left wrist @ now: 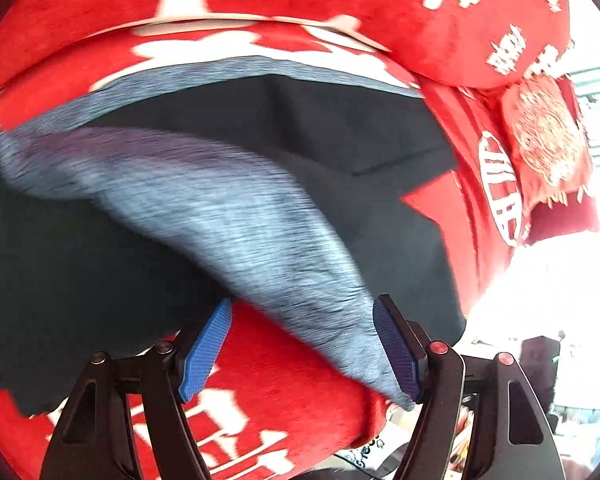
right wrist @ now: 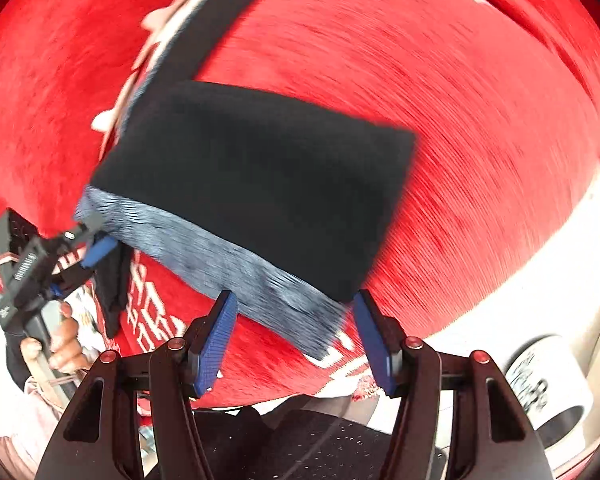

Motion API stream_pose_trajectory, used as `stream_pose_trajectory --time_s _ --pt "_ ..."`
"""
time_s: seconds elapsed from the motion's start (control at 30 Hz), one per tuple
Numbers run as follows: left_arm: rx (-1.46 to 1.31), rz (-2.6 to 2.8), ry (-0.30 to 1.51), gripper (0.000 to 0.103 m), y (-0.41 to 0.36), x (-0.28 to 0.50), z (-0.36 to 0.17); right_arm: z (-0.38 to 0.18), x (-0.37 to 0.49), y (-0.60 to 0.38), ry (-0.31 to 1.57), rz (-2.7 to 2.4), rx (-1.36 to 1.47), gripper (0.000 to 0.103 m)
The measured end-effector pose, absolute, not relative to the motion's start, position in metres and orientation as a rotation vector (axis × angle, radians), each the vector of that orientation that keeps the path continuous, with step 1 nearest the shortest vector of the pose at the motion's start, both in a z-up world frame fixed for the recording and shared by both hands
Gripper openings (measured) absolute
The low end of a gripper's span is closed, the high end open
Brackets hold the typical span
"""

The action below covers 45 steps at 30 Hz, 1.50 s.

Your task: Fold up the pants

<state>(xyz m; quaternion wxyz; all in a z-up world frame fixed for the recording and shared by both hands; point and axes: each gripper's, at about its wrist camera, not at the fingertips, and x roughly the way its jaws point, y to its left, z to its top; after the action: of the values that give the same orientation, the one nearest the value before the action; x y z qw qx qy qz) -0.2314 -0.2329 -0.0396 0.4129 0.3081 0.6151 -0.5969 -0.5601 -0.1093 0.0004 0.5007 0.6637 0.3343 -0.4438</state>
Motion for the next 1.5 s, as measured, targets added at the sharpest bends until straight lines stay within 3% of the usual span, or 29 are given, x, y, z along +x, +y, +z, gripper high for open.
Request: stream_pose_trajectory --time_s 0.13,0.17,0.2,0.23,0.27,0.47,0.73,0.83,1.0,1.13,1.2,1.23,1.27,1.33,1.37,1.4,1.43,1.47,1.5 --pt "0.815 -1.529 1.523 0.074 -0.236 -0.247 -0.041 -0.015 -0.566 -0.088 0.666 -1.026 1.657 0.063" --pt "0.827 -1.525 1.518 0.069 -0.237 -0.248 -0.043 -0.018 -0.564 -0.087 0.642 -1.010 1.663 0.061" --pt "0.843 -1.518 1.512 0.058 -0.238 -0.250 -0.046 -0.020 -0.563 -0.084 0.636 -1.018 1.664 0.054" --pt "0.868 -1.505 1.510 0.028 -0.239 -0.252 -0.048 -0.022 -0.563 -0.082 0.640 -1.047 1.661 0.020" --pt "0.896 -1.489 1.517 0.020 -0.239 -0.251 -0.053 -0.023 -0.565 -0.081 0.631 -1.057 1.674 0.014" --pt "0.808 -1.540 1.484 0.015 -0.240 -0.249 -0.024 0.035 -0.570 -0.100 0.510 -1.034 1.592 0.013" --pt "0.671 -1.509 1.399 0.015 -0.306 -0.250 0.013 0.108 -0.571 -0.249 0.470 -0.910 1.411 0.013" --pt "0.645 -1.472 1.368 0.016 -0.344 -0.250 0.011 0.108 -0.565 -0.321 0.531 -0.885 1.357 0.013" --pt "0.767 -1.381 1.339 0.016 -0.395 -0.256 -0.013 0.058 -0.554 -0.415 0.710 -0.868 1.368 0.013" --pt "0.812 -1.367 1.318 0.016 -0.403 -0.257 -0.016 0.011 -0.547 -0.451 0.804 -0.887 1.408 0.016" --pt "0.795 -1.370 1.327 0.016 -0.402 -0.253 -0.008 -0.004 -0.546 -0.460 0.839 -0.929 1.404 0.038" --pt "0.791 -1.368 1.312 0.016 -0.401 -0.251 -0.002 -0.008 -0.547 -0.464 0.858 -0.960 1.395 0.059" --pt "0.793 -1.363 1.297 0.016 -0.398 -0.249 0.005 -0.009 -0.549 -0.466 0.868 -0.985 1.384 0.070" --pt "0.790 -1.348 1.259 0.016 -0.394 -0.241 0.019 -0.005 -0.554 -0.469 0.845 -1.015 1.367 0.070" --pt "0.786 -1.340 1.243 0.019 -0.391 -0.237 0.024 0.001 -0.557 -0.469 0.825 -1.022 1.354 0.070" --pt "0.786 -1.323 1.226 0.029 -0.389 -0.232 0.028 0.014 -0.561 -0.463 0.804 -1.036 1.322 0.070" --pt "0.785 -1.294 1.207 0.066 -0.385 -0.227 0.029 0.021 -0.564 -0.458 0.797 -1.045 1.308 0.070" --pt "0.771 -1.266 1.181 0.082 -0.381 -0.222 0.029 0.028 -0.569 -0.449 0.787 -1.061 1.302 0.067" --pt "0.758 -1.241 1.152 0.082 -0.374 -0.219 0.027 0.032 -0.575 -0.439 0.772 -1.077 1.314 0.065"
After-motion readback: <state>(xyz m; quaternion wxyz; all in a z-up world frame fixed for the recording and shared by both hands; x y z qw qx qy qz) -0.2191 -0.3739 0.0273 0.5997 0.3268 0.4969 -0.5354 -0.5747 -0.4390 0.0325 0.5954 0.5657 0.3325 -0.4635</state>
